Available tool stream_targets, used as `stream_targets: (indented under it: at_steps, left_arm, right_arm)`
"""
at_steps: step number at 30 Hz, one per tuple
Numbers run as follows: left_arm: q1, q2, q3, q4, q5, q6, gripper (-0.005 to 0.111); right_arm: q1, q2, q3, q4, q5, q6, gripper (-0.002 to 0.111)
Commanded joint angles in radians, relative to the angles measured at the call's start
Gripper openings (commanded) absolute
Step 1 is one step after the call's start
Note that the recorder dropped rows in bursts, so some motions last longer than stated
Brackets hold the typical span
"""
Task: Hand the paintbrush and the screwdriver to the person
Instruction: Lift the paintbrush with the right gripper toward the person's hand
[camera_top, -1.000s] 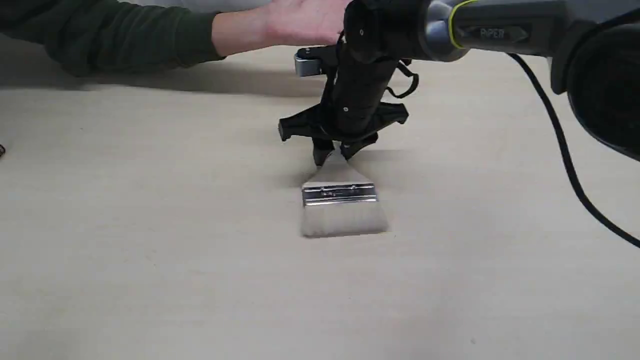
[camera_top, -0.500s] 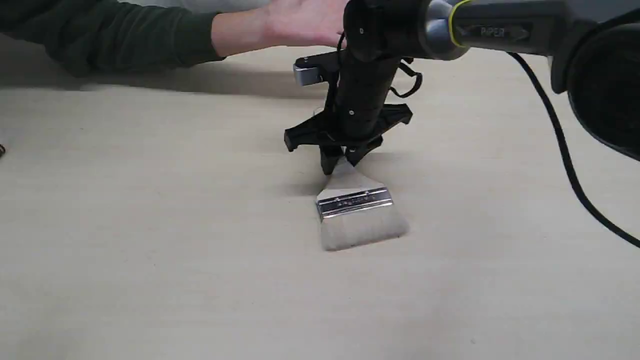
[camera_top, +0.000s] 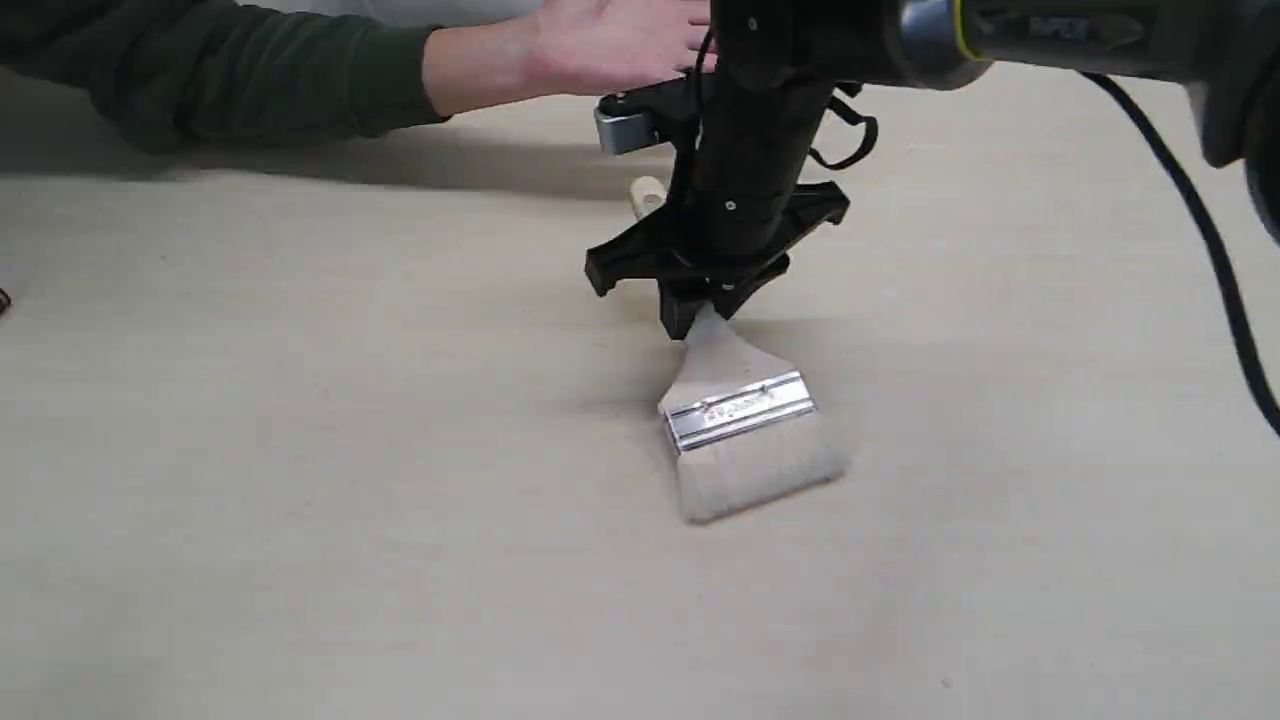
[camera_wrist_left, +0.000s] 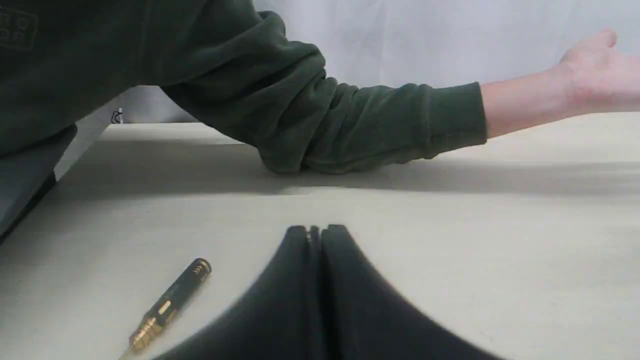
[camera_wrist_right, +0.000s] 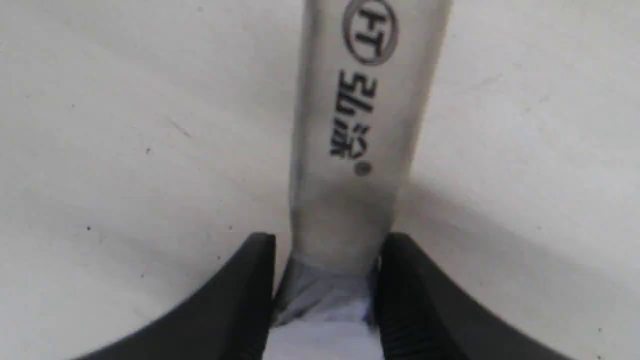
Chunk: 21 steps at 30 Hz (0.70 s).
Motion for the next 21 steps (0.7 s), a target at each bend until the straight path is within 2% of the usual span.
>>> stream_targets:
  at_steps: [1,13,21]
  left_arm:
    - [-0.005,-0.002,0.002,-0.003,-0.008,-0.002,0.0]
    - [-0.005,-0.002,0.002,-0.001,-0.011,-0.002,0.0]
    - [-0.005,-0.002,0.002,-0.001,-0.011,-0.002,0.0]
  right_arm:
    - [0.0,-0.046,0.039,-0.012,-0.008,-0.029,0.005]
    - [0.0,-0.234,0.189,-0.008,-0.073,-0.069,0.005]
    - [0.0,-0.341,0.226,-0.004,-0.112,-0.075,0.005]
